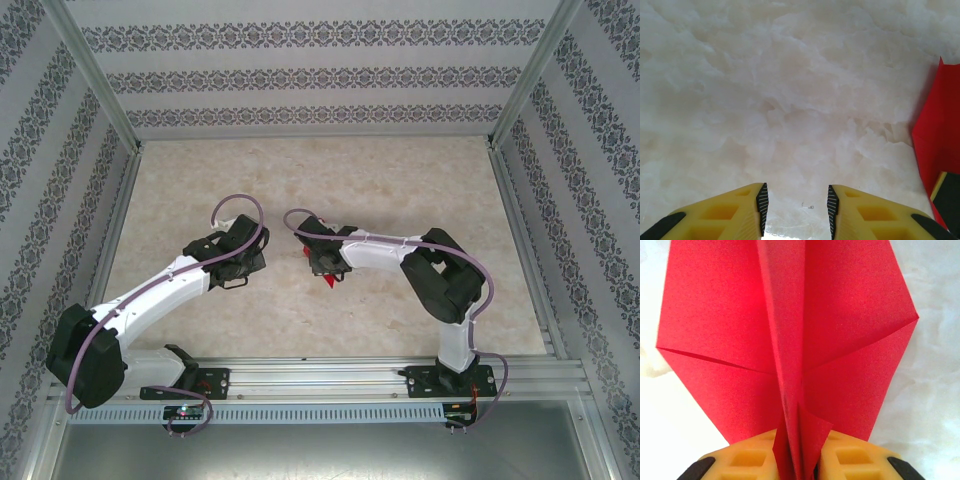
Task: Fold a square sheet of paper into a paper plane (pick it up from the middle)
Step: Turn over the paper plane at the center of the table.
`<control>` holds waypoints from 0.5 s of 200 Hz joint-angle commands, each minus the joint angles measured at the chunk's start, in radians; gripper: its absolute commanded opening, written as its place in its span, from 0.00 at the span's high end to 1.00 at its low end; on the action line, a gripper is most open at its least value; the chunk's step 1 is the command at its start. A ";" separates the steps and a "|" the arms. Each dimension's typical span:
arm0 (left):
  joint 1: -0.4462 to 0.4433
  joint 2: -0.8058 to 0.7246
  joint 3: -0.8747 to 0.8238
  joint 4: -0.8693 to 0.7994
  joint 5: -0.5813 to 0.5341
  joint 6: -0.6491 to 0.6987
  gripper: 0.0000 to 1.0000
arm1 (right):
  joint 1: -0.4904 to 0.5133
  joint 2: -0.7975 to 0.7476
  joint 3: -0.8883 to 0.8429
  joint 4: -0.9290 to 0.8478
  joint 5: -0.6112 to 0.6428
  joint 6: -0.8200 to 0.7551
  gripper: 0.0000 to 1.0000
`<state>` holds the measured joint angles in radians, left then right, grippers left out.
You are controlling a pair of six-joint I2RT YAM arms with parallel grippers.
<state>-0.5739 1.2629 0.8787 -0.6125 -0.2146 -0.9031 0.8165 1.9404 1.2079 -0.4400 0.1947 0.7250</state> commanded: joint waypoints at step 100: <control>0.018 -0.107 -0.020 -0.036 -0.143 0.008 0.47 | -0.002 -0.325 0.065 -0.123 0.011 -0.057 0.51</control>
<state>-0.5732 1.2068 0.8787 -0.6201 -0.2771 -0.8997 0.8154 1.7214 1.2709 -0.5316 0.1761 0.7033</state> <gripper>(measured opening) 0.515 0.488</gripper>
